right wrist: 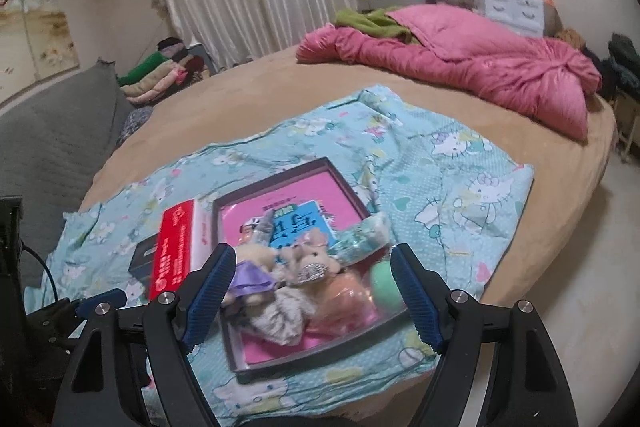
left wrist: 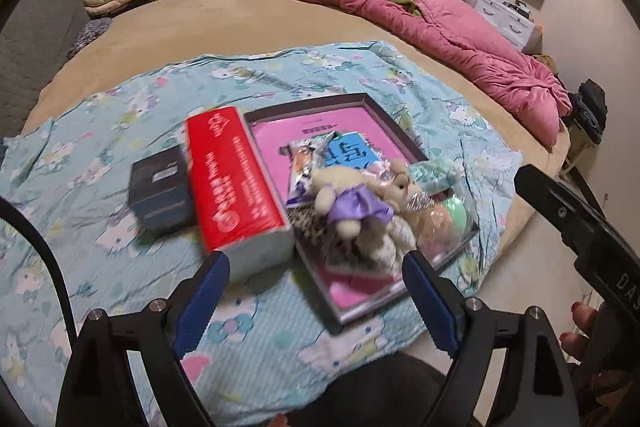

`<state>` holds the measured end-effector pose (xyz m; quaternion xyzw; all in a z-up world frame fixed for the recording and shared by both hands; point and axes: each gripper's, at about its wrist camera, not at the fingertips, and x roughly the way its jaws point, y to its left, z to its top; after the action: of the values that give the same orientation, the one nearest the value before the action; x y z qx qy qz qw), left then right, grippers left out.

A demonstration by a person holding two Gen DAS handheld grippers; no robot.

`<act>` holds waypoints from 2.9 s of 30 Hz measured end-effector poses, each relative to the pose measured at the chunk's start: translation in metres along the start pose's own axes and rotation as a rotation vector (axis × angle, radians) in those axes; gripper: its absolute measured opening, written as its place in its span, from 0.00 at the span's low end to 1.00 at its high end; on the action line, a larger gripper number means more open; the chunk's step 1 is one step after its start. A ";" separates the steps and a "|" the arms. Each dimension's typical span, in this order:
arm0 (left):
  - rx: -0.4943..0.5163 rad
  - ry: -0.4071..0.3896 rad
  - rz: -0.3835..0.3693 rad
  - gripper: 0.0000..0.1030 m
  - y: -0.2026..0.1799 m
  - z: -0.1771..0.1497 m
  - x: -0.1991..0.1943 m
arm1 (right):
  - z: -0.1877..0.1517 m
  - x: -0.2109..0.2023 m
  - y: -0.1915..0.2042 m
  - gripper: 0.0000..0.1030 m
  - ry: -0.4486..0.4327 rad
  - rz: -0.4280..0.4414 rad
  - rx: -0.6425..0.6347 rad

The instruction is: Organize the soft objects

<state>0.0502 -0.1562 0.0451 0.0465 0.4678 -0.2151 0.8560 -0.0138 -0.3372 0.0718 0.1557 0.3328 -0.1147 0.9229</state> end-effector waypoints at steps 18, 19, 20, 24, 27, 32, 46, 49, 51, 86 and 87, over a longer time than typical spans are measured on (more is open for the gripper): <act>-0.060 -0.060 0.115 0.86 0.027 -0.064 -0.067 | -0.048 -0.059 0.042 0.79 -0.012 0.055 -0.061; -0.061 -0.063 0.117 0.86 0.027 -0.065 -0.069 | -0.050 -0.060 0.043 0.79 -0.010 0.052 -0.064; -0.066 -0.068 0.119 0.86 0.028 -0.067 -0.070 | -0.052 -0.061 0.042 0.79 -0.011 0.049 -0.064; -0.095 -0.073 0.139 0.86 0.032 -0.071 -0.071 | -0.060 -0.066 0.039 0.79 -0.026 0.019 -0.067; -0.119 -0.062 0.144 0.86 0.037 -0.076 -0.071 | -0.063 -0.066 0.039 0.79 -0.018 0.012 -0.078; -0.131 -0.045 0.148 0.86 0.042 -0.087 -0.068 | -0.077 -0.058 0.043 0.79 0.038 0.039 -0.091; -0.128 -0.044 0.162 0.86 0.044 -0.096 -0.067 | -0.092 -0.047 0.049 0.79 0.071 0.028 -0.142; -0.128 -0.041 0.165 0.86 0.044 -0.095 -0.066 | -0.093 -0.046 0.050 0.79 0.077 0.033 -0.144; -0.129 -0.039 0.164 0.86 0.044 -0.095 -0.065 | -0.093 -0.046 0.050 0.79 0.079 0.036 -0.142; -0.121 -0.034 0.177 0.86 0.044 -0.096 -0.066 | -0.094 -0.044 0.047 0.79 0.094 0.033 -0.129; -0.121 -0.032 0.179 0.86 0.044 -0.096 -0.066 | -0.094 -0.043 0.047 0.79 0.095 0.032 -0.130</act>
<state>-0.0373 -0.0678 0.0403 0.0330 0.4602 -0.1100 0.8804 -0.0858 -0.2544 0.0411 0.1060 0.3804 -0.0709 0.9160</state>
